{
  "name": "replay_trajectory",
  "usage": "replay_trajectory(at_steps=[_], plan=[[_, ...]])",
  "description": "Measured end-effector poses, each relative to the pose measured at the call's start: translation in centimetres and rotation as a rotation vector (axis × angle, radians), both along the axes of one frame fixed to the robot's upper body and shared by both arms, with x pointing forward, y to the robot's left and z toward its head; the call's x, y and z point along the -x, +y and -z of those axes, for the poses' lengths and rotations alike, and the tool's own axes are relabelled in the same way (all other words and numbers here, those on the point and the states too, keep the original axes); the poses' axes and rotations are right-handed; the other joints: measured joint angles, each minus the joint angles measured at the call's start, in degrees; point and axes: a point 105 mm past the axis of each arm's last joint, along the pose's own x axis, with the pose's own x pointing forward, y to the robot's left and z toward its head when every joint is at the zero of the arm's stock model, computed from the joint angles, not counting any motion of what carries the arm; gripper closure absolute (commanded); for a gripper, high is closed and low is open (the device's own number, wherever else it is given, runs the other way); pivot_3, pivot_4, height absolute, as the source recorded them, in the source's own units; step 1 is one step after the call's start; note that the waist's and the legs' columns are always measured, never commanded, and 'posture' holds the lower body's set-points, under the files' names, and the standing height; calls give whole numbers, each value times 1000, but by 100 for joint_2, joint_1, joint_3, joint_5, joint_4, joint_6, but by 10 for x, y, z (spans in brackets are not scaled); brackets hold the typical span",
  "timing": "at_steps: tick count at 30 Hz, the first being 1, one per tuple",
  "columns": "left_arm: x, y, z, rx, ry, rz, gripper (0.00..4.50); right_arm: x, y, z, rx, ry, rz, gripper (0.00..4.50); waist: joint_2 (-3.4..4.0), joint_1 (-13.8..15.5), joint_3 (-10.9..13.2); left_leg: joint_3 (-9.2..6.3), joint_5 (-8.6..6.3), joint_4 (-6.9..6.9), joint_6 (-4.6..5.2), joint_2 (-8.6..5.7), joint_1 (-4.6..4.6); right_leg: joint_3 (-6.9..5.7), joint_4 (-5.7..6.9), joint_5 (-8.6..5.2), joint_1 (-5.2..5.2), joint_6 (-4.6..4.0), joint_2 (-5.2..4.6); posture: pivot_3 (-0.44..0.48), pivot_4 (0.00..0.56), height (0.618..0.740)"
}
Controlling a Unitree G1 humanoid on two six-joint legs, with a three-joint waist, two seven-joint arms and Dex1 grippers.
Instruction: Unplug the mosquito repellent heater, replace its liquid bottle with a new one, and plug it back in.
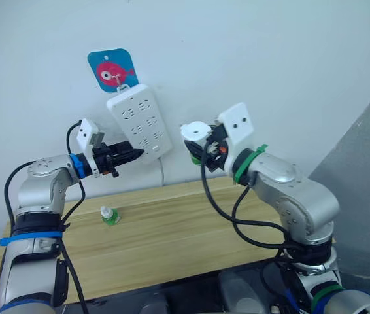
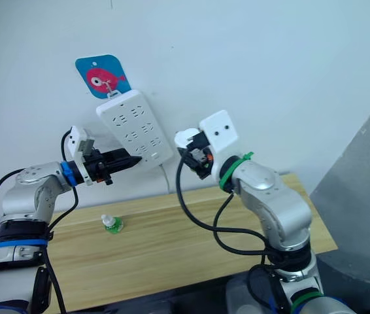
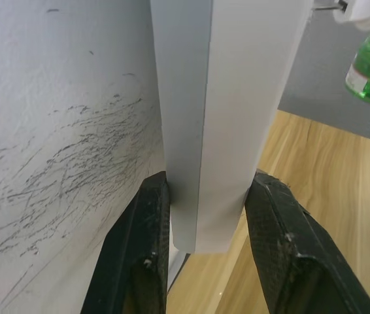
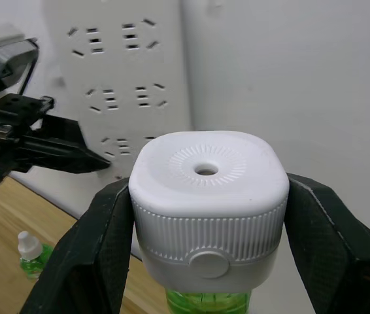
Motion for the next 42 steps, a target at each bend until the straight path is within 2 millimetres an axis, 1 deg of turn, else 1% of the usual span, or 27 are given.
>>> replay_trajectory(at_steps=[1, 4, 8, 10, 13, 15, 17, 19, 20, 23, 25, 27, 28, 29, 31, 35, 38, 42], plan=[[1, 5, 0, -5, 2, -15, 2310, -1, -4, 1, -4, 10, 9, 1572, 1, -19, 0, 0, 0, -2, 0, 2, 1, 0, 0, 0, 0, 0, 1, -244, 109, 734], [5, 17, 0, -25, -4, -44, 1321, -1, -9, 3, -7, 23, 12, 1572, 3, -57, 2, -1, 0, -5, 0, 2, -1, -1, 0, 0, -2, -1, 1, -241, 103, 734], [11, 30, 1, -67, -20, -70, 50, 3, -7, 0, -24, 21, -23, 1572, 3, -80, 2, 0, 0, -6, 0, -2, -3, -1, -4, 0, -2, 0, -3, -230, 98, 734], [15, 40, 4, -125, -27, -95, 0, 4, -7, 0, -27, 19, -30, 1572, 3, -89, 2, 1, 0, -6, 0, -3, -4, 1, -4, 0, -2, 0, -5, -226, 97, 734], [29, 61, 7, -209, -27, -119, 0, 6, -6, -1, -38, 22, -47, 1572, 4, -106, 2, 2, 0, -11, 0, 0, -3, 2, -3, 0, -6, -1, -4, -219, 99, 734], [36, 75, 2, -246, -45, -155, 0, 7, -8, -3, -48, 18, -55, 1572, 4, -90, 3, -1, 0, -12, 0, 2, -5, -1, -4, 0, -7, -1, -4, -215, 98, 734], [46, 89, -8, -264, -90, -198, 0, 10, -7, -5, -64, 7, -78, 1572, 5, -79, 3, 1, 0, -14, 0, 3, -5, 0, -6, 0, -7, 0, -4, -205, 100, 734], [60, 94, -13, -272, -118, -208, 0, 13, -7, -5, -78, -3, -96, 1572, 8, -74, 4, 7, -1, -20, 0, 4, -4, 6, -12, 0, -7, 0, -10, -192, 99, 734], [69, 93, -12, -277, -122, -198, 0, 14, -9, -5, -86, -7, -95, 1572, 8, -70, 5, 7, -1, -23, 0, 34, -4, 9, -12, 0, -8, 0, -17, -184, 98, 734], [85, 78, -12, -232, -123, -167, 0, 15, -12, -5, -138, 2, -94, 1572, 6, 42, 4, 11, -1, -22, 0, 43, -7, 5, -13, 0, -8, 0, -11, -172, 98, 734], [94, 58, -11, -189, -104, -118, 0, 15, -13, -5, -180, 15, -92, 1572, 12, 105, 7, 11, -1, -22, -1, 45, -6, 4, -11, 0, -8, -1, -6, -162, 93, 734], [99, 33, -12, -114, -99, -75, 0, 14, -16, -8, -231, 20, -85, 1572, 15, 210, 9, 10, -1, -19, -1, 47, -4, 3, -8, -1, -4, 0, -2, -177, 91, 734], [100, 15, -12, -69, -94, -44, 0, 14, -18, -10, -264, 22, -76, 1572, 15, 258, 9, 7, -1, -15, -1, 46, -4, -1, -9, -1, 0, 0, -1, -188, 90, 734], [102, -1, -10, -29, -81, -13, 0, 13, -19, -12, -293, 26, -69, 1572, 15, 285, 9, 10, 0, -9, -1, 45, -3, 0, -8, 0, 3, 0, 1, -194, 89, 734], [103, -27, -5, 15, -52, 37, 0, 13, -20, -14, -338, 34, -61, 1572, 15, 294, 9, 17, 0, 1, -1, 33, -3, 6, -8, 2, 3, -3, 10, -213, 87, 734], [98, -66, -6, 115, -39, 101, 0, 16, -19, -11, -433, 80, -57, 1572, 17, 268, 8, 17, 0, 5, -1, 25, 3, 7, -3, 4, 4, -7, 22, -249, 83, 734], [89, -90, -14, 216, -52, 131, 0, 20, -11, -17, -541, 111, -74, 1572, 18, 176, 6, 20, 0, 6, -1, 34, 5, 9, 0, 11, 4, -18, 31, -270, 82, 734], [80, -103, -20, 300, -51, 133, 0, 20, -14, -21, -611, 137, -61, 1572, 21, 76, 4, 21, 0, 6, -1, 37, 5, 9, -1, 12, 4, -20, 34, -285, 76, 734]])
